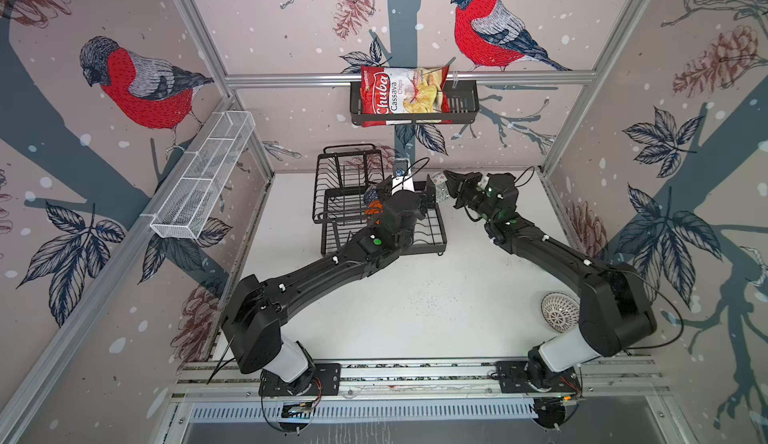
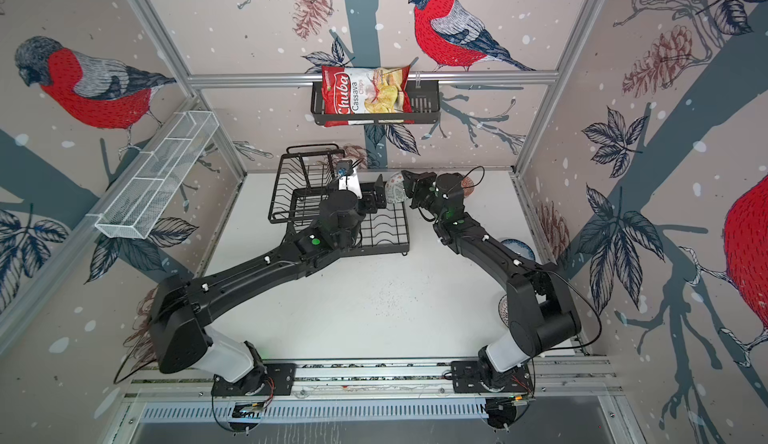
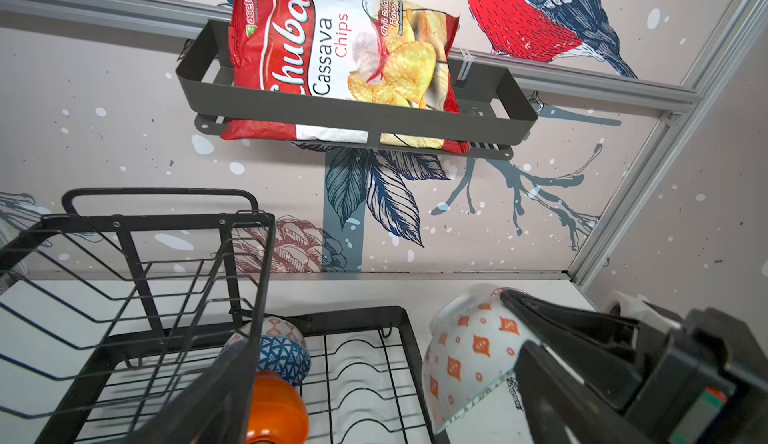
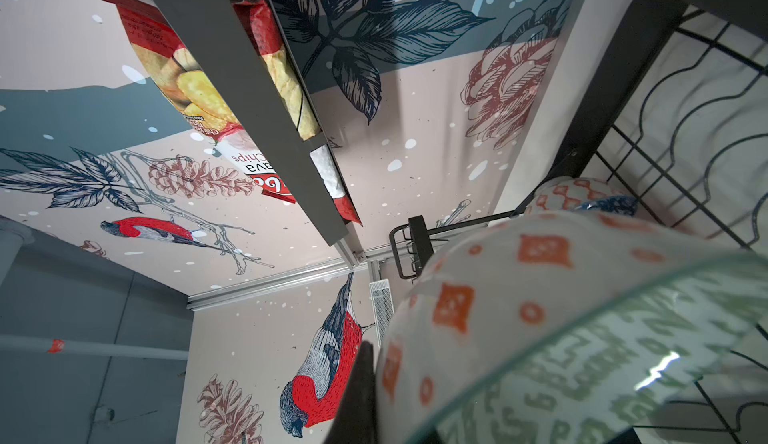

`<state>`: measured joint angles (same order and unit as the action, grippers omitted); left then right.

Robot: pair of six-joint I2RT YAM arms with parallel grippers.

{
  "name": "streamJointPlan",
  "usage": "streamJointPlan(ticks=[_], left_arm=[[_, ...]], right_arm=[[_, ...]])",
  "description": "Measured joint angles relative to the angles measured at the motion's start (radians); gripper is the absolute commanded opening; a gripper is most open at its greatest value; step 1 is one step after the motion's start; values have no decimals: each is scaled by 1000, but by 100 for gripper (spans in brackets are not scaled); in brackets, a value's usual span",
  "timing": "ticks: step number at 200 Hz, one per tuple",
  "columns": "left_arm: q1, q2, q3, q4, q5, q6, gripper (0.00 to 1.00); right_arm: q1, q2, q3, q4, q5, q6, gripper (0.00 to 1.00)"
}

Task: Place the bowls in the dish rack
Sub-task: 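Lower the bowl into the rack slot beside the orange bowl with the right gripper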

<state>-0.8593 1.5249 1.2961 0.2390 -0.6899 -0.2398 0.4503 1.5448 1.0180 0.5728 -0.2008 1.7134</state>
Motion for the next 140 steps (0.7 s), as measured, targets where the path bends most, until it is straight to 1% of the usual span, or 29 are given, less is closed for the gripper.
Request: streamJointPlan(ticks=[43,85,102,118,140], left_arm=[[122,-35,87,-205,135,-185,98],[173,-80,100,-364,244,-295,98],[193,-97,108,-426,264,-341,98],[204,-116,111,-476,293,-367,98],[217,-150,103,-522,302,-388,98]], right_arm=[[37,41,-106,189,18,-16,0],[102,90,-169,369,32,-35,0],[135,106,-198,435,56,-35,0],[166,119,-219,493,76,-35,0],[201,139,-226,553,103,-39,0]])
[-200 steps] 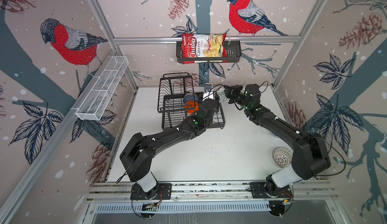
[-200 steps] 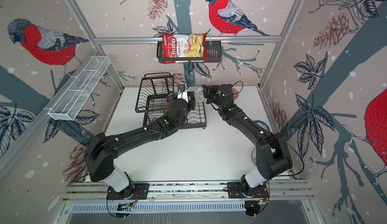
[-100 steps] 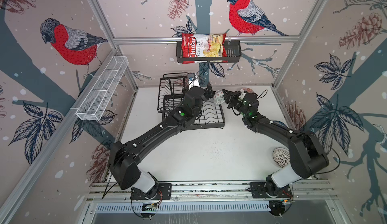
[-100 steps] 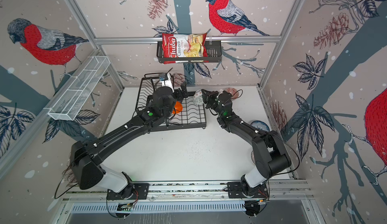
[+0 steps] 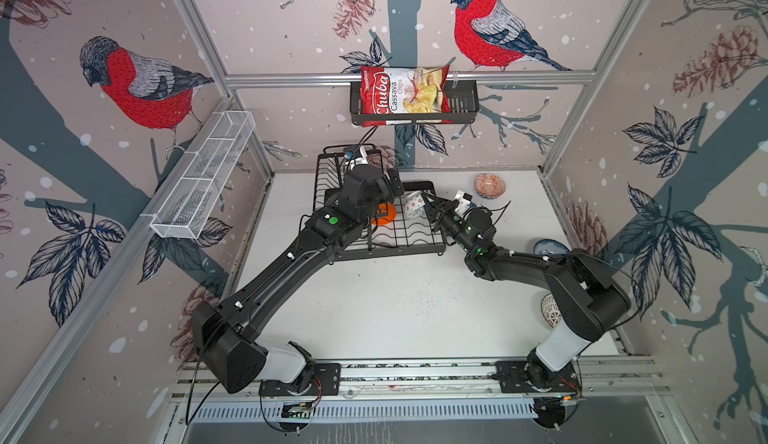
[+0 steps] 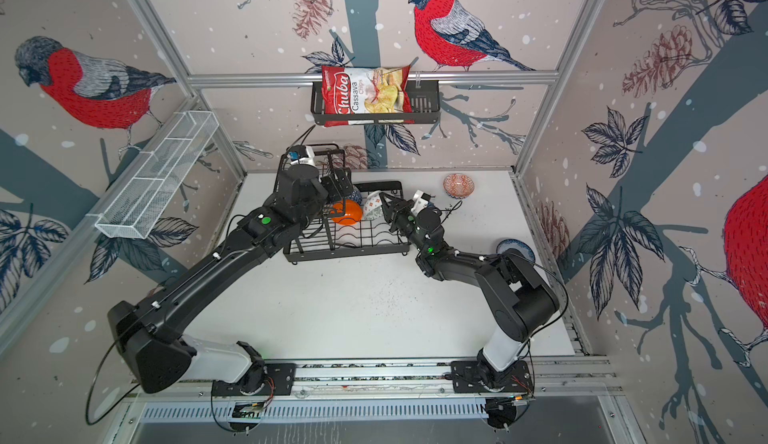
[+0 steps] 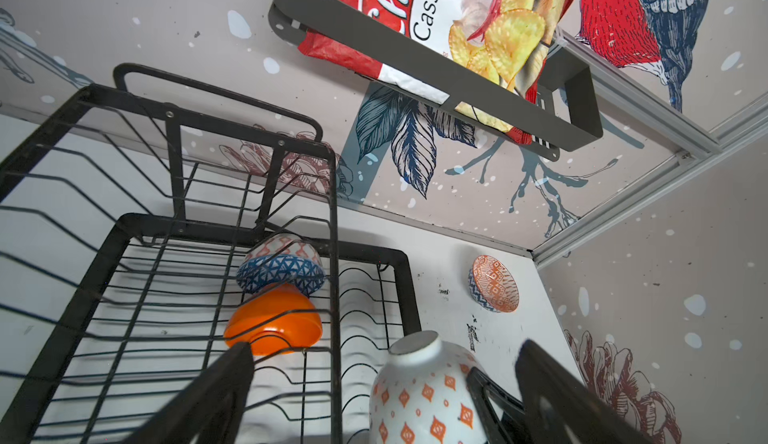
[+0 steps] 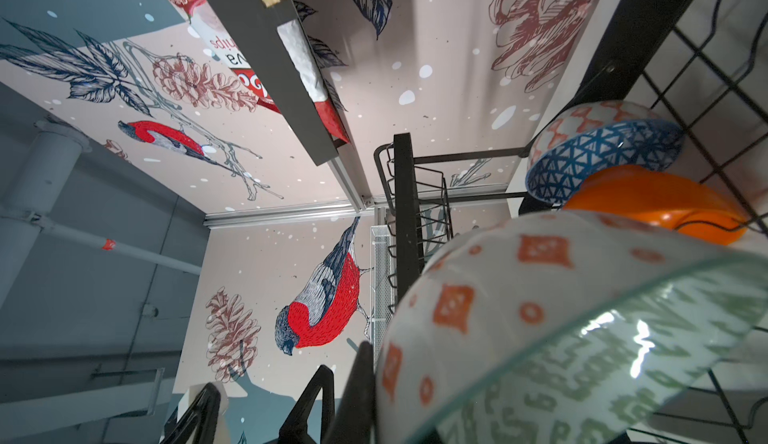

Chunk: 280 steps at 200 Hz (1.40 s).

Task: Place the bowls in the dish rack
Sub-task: 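Lower the bowl into the rack slot beside the orange bowl with the right gripper, then hold the bowl upright in the rack slot with the right gripper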

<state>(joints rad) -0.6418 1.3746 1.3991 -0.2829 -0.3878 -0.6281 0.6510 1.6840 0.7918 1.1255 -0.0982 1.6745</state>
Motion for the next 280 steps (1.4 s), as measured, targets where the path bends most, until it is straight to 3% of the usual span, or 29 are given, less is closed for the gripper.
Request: streamJointPlan(ticks=[77,147,280], left_arm=[[149,-120,-115,-58,163,-29,98],[194,-161,-160,-63,240,-20,98],[196,-177,-212,-26,256,0,98]], right_arm=[[119,166,47,103,191,29,0],[164,261,119,71,290,38,0],[215,436,291,10,266,113,0]])
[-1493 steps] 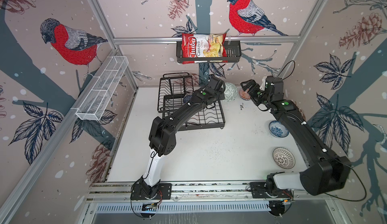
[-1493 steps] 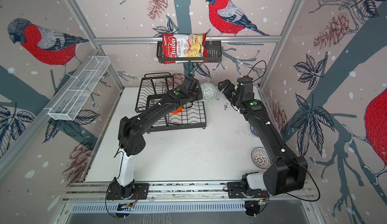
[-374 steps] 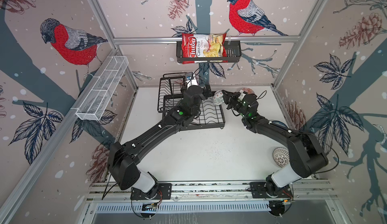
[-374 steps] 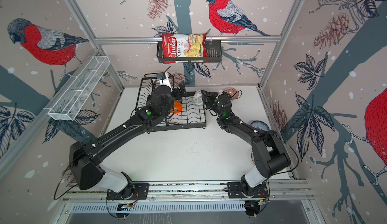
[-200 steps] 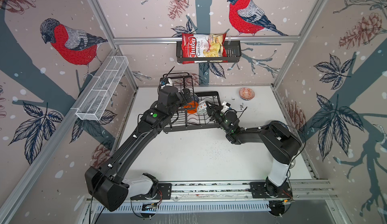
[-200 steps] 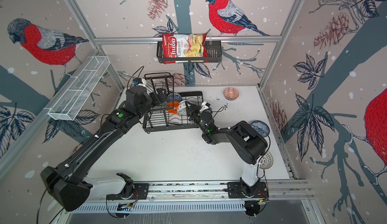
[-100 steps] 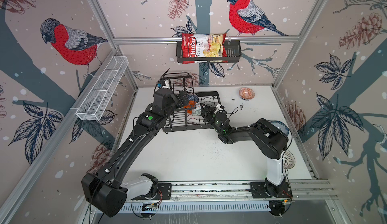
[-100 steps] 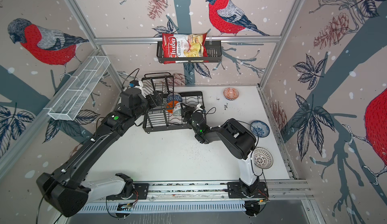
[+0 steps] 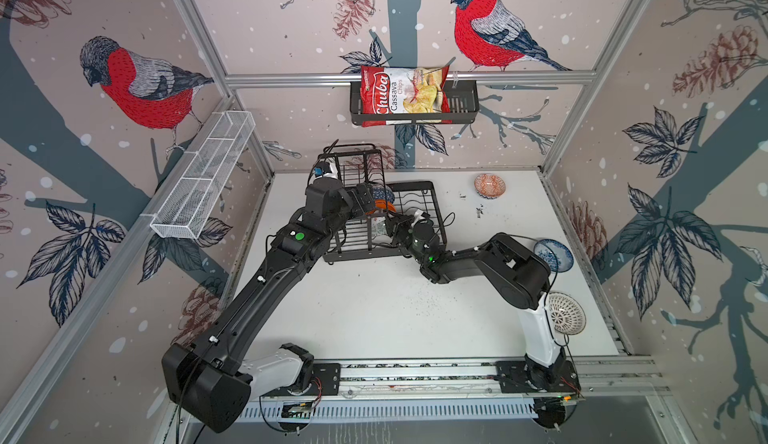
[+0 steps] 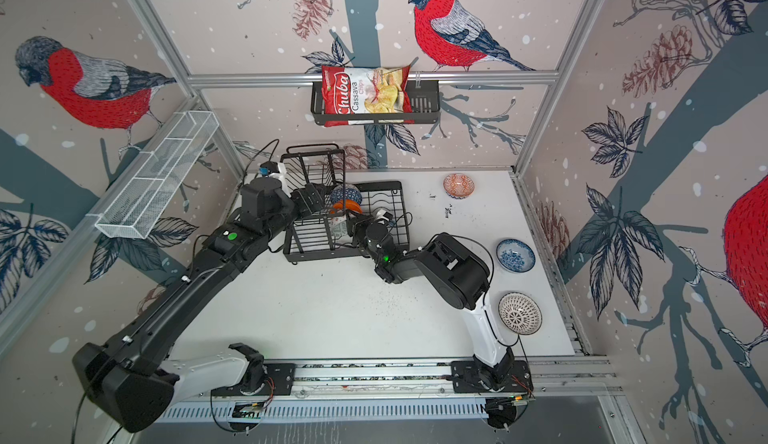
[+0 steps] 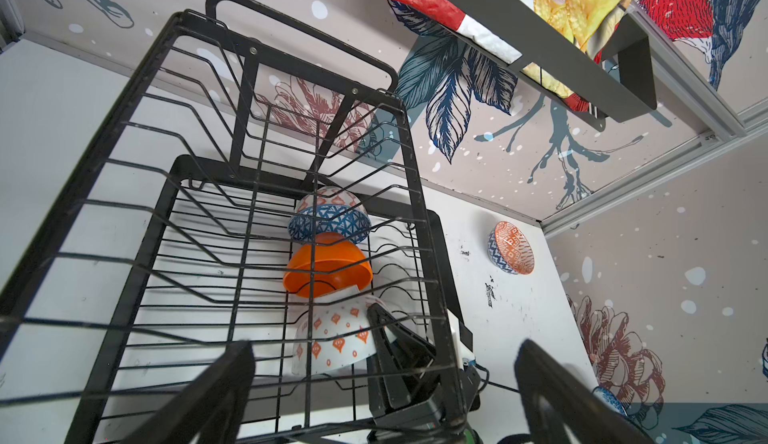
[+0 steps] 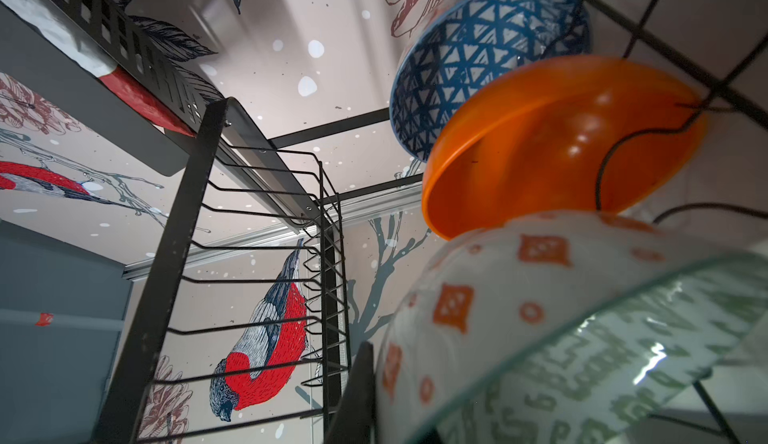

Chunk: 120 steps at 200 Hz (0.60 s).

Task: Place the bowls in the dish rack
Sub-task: 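Hold the bowl upright in the rack slot with the right gripper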

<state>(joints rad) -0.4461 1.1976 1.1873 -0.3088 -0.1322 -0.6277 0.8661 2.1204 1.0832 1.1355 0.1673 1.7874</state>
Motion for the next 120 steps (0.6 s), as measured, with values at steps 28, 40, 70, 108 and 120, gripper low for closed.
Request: streamJointPlan(ticks=[28,40,70,108,120], left_arm=[[0,-1,-9,19,1,0,98],[0,-2,-11,22,2,0,98],[0,-5,-14,26,3,0,98],[0,-7,-15,26,3,1,98],[0,-8,-16,26,4,1,98]], right_arm=[[4,35,25,0,-2,21,0],[6,50,37,3,-15,32,0],[6,74,67,13,-21,44,0],[6,101,91,5,-22,44,0],[6,108,94,5,-21,45,0]])
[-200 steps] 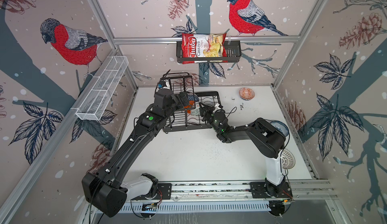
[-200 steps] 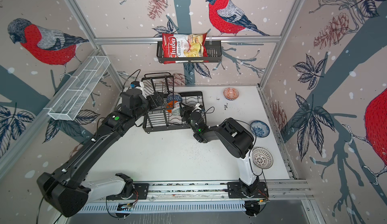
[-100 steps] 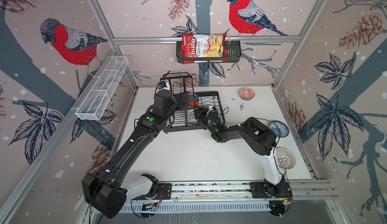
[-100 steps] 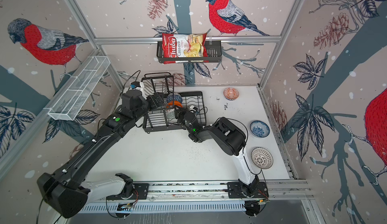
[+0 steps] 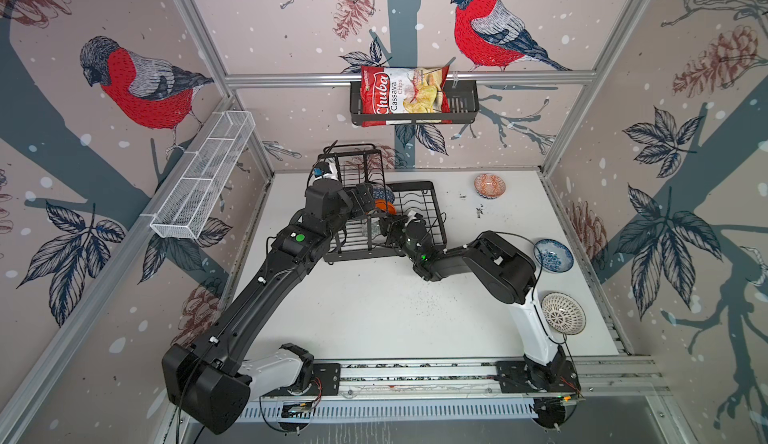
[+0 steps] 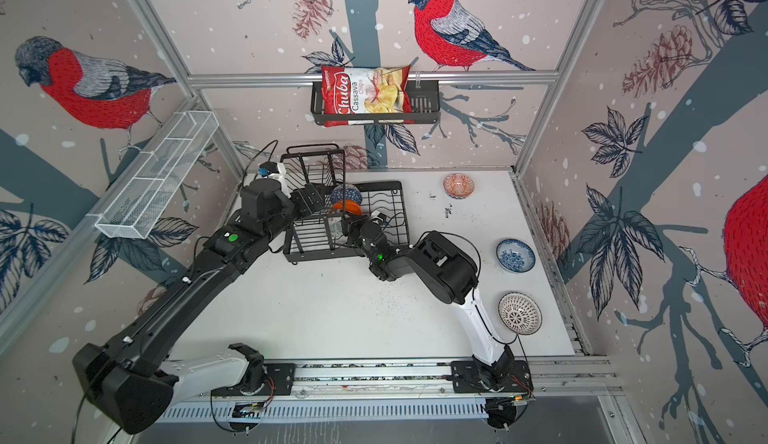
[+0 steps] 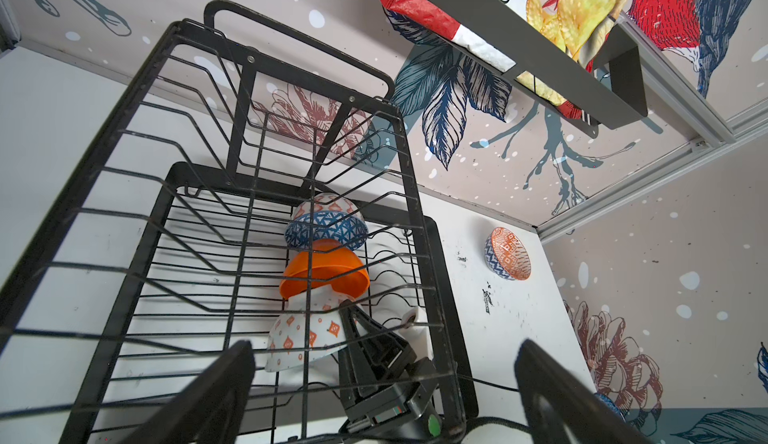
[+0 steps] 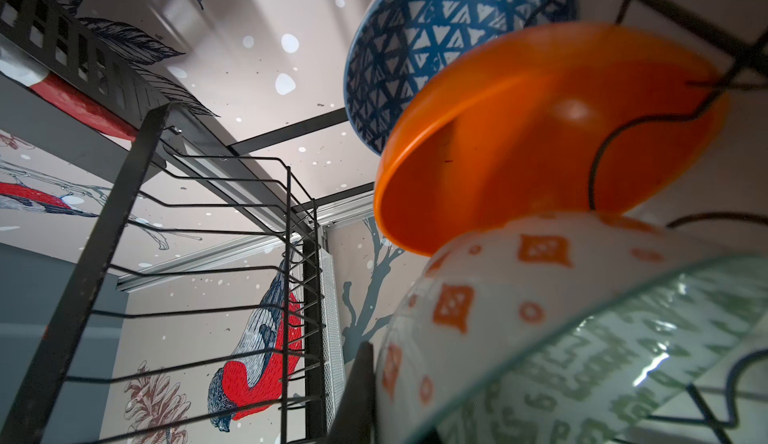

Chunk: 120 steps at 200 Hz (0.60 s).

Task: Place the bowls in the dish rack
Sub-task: 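Hold the bowl upright in the rack slot with the right gripper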

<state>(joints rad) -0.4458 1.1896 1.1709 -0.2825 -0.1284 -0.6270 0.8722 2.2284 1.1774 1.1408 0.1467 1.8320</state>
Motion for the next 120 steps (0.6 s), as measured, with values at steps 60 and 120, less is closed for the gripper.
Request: streamJointPlan(ticks=[60,120], left_arm=[[0,-2,-6,8,0,7,98],[-3,1,-10,18,0,8,98]], right_arm=[[2,-5,-27,14,19,31,0],[2,-40,-71,-1,53,60,3]])
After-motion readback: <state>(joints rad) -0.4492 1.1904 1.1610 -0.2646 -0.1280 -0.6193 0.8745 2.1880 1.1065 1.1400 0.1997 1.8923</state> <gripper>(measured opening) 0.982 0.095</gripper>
